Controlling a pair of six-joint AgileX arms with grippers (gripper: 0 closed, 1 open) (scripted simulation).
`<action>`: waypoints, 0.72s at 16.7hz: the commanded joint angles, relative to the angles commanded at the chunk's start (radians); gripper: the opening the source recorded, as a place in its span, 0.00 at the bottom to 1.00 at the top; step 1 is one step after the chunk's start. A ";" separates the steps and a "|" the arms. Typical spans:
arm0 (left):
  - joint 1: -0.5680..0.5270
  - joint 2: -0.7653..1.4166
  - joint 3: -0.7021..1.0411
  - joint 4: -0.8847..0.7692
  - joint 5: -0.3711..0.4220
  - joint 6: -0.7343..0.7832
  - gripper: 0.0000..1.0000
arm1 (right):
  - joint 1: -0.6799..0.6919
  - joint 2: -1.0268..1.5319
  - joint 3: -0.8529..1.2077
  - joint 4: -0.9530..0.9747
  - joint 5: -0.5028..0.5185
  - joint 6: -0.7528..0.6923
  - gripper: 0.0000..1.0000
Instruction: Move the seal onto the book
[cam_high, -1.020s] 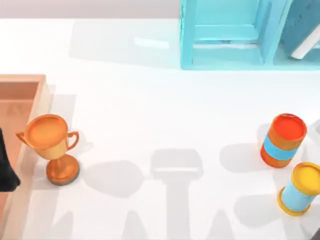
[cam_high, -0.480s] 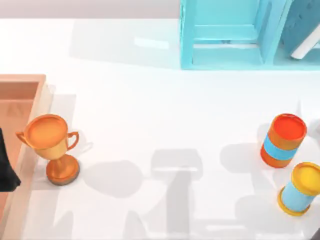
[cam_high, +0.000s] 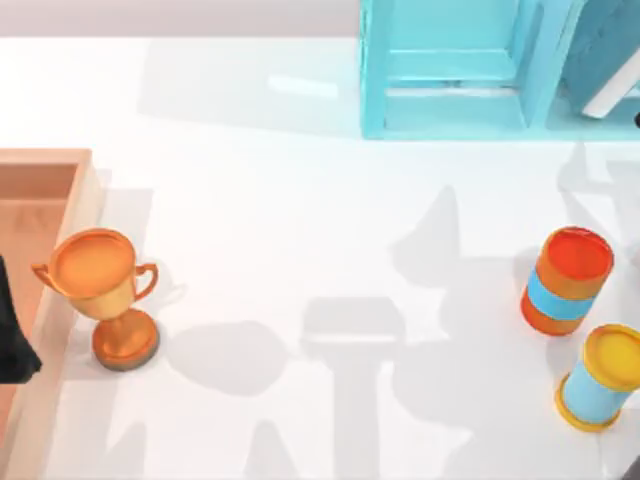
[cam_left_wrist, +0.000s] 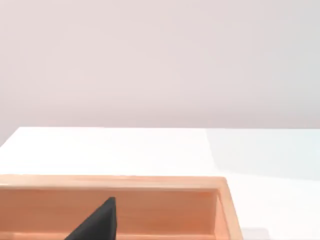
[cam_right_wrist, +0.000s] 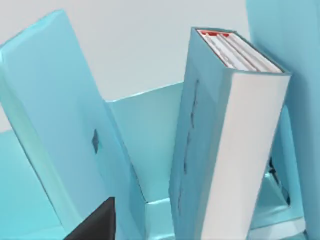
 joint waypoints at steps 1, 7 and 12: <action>0.000 0.000 0.000 0.000 0.000 0.000 1.00 | 0.000 0.090 0.032 0.058 -0.005 0.019 1.00; 0.000 0.000 0.000 0.000 0.000 0.000 1.00 | -0.006 0.416 0.149 0.288 -0.031 0.103 1.00; 0.000 0.000 0.000 0.000 0.000 0.000 1.00 | -0.008 0.440 0.157 0.307 -0.033 0.111 1.00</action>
